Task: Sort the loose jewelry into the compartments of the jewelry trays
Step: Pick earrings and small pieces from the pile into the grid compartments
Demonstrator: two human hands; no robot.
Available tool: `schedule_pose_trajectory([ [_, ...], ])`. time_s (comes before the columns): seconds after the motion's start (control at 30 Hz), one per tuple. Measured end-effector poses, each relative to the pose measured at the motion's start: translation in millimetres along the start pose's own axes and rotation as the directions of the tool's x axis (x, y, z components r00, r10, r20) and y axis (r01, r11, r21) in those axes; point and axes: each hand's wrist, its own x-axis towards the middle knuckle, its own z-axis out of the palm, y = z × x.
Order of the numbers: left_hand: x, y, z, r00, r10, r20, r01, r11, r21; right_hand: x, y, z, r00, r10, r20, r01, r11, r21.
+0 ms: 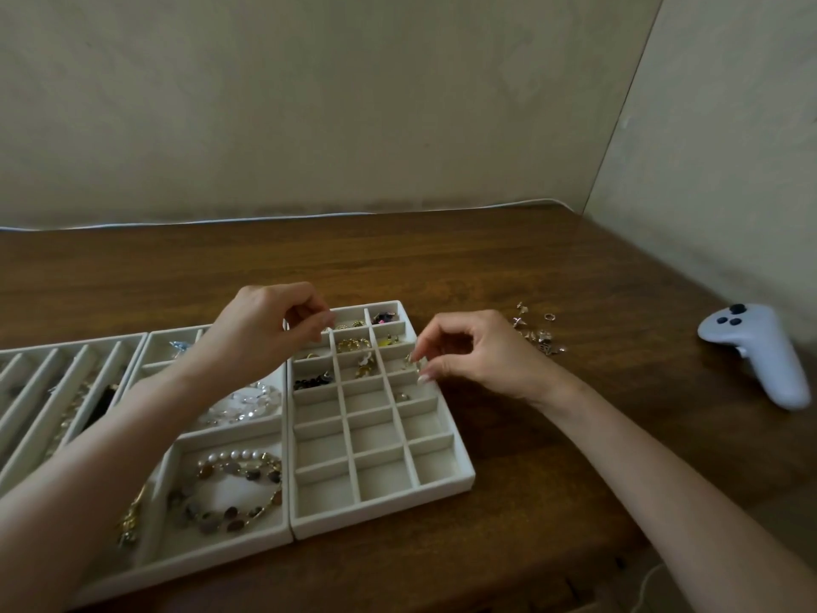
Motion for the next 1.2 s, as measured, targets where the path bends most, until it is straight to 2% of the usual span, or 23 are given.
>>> schedule_pose_trajectory([
  [0.13, -0.2, -0.8, 0.4, 1.0, 0.0, 0.0, 0.0, 1.0, -0.009, -2.7, 2.8, -12.7, 0.997, 0.022, -0.074, -0.022, 1.0, -0.005],
  [0.27, -0.2, 0.2, 0.6, 1.0, 0.004, 0.003, -0.004, 1.0, -0.012, -6.7, 6.9, -32.0, 0.952, 0.039, -0.303, -0.028, 0.999, 0.041],
  [0.37, -0.4, 0.4, 1.0, 1.0, 0.013, 0.001, -0.013, 1.0, -0.011, -9.0, 18.1, -45.0, 0.916, 0.091, -0.39, -0.118, 0.992, -0.046],
  [0.5, -0.6, -0.5, 1.1, 1.0, 0.026, -0.004, -0.026, 1.0, -0.011, -10.6, 29.1, -52.1, 0.94, 0.262, -0.219, -0.306, 0.931, -0.201],
  [0.6, -0.6, -1.0, 0.8, 0.999, 0.032, -0.004, -0.032, 0.999, -0.019, -8.3, 31.5, -48.4, 0.949, 0.295, -0.115, -0.315, 0.91, -0.271],
  [0.8, -0.3, -2.5, 1.9, 0.999, 0.035, 0.012, -0.035, 0.999, -0.035, -4.7, 32.0, -41.5, 0.967, 0.241, -0.086, -0.256, 0.915, -0.313],
  [1.1, 0.0, -3.8, 4.9, 0.999, 0.051, 0.005, -0.05, 0.999, -0.019, -3.5, 28.7, -38.7, 0.968, 0.244, -0.051, -0.246, 0.9, -0.36],
  [1.2, -0.2, -3.4, 5.5, 0.999, 0.046, 0.011, -0.046, 0.998, -0.03, -5.1, 26.0, -39.4, 0.971, 0.227, -0.076, -0.24, 0.92, -0.309],
])
